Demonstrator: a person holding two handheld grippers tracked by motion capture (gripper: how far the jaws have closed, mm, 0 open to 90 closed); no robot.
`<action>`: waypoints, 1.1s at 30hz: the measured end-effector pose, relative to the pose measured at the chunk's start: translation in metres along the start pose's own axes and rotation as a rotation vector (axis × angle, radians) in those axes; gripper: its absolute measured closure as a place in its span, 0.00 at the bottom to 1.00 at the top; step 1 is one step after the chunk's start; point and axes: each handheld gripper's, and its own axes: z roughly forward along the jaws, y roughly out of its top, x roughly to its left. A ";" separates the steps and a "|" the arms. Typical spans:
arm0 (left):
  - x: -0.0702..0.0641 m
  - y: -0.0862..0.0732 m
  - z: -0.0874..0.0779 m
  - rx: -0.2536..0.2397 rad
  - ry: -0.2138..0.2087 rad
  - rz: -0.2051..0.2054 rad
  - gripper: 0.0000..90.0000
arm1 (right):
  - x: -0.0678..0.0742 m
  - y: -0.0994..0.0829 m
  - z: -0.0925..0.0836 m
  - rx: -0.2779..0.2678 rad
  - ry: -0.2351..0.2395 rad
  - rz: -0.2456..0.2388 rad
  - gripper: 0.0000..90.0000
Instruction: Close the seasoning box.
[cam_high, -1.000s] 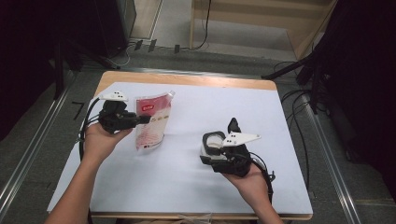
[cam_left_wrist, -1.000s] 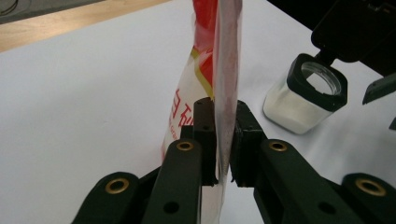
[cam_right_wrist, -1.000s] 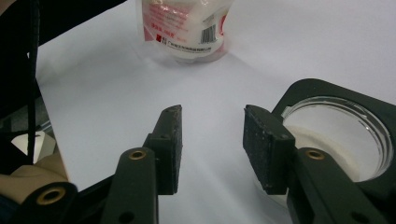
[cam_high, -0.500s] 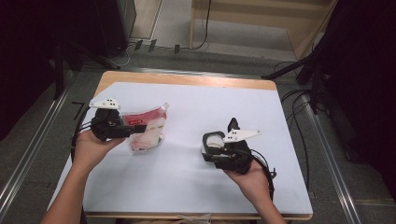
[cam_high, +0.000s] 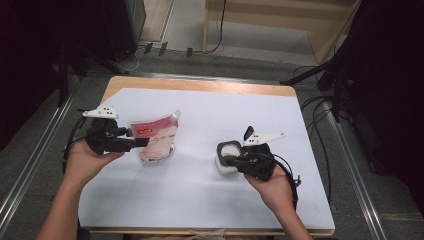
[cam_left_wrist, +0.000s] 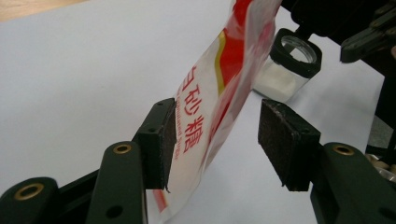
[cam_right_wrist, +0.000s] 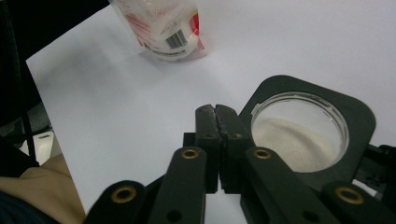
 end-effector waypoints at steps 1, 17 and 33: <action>0.000 -0.001 -0.001 -0.002 0.008 0.000 0.52 | 0.000 0.001 -0.001 -0.005 -0.004 -0.002 1.00; 0.002 -0.015 -0.016 0.018 0.035 -0.029 0.51 | -0.017 0.019 -0.035 -0.083 -0.046 0.021 1.00; 0.013 -0.027 -0.023 0.003 0.058 -0.053 0.50 | -0.045 0.019 -0.075 -0.153 -0.166 0.074 1.00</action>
